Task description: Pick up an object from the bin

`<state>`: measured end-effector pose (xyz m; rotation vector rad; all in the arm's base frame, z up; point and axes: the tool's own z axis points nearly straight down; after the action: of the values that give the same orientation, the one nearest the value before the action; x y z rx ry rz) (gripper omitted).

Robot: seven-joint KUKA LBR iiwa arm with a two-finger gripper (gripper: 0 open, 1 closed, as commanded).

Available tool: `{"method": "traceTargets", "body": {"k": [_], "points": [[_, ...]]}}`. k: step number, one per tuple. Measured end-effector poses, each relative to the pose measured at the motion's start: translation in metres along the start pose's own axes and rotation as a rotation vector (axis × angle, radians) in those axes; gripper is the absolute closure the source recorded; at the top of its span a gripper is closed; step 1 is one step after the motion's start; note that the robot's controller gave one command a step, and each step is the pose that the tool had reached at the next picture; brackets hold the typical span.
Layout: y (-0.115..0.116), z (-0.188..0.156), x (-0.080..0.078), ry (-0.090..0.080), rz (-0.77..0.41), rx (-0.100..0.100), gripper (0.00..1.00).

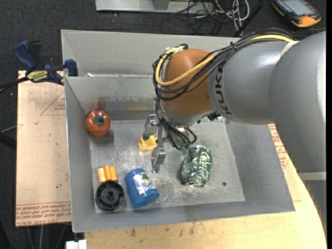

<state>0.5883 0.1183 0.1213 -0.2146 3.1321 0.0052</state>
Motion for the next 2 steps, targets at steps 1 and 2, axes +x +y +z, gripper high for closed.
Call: {"method": "traceTargets", "body": {"k": [1, 2], "points": [[-0.037, 0.048, -0.033, -0.006, -0.077, 0.002, 0.0], [-0.041, 0.047, -0.053, -0.003, -0.037, 0.0, 1.0]]}}
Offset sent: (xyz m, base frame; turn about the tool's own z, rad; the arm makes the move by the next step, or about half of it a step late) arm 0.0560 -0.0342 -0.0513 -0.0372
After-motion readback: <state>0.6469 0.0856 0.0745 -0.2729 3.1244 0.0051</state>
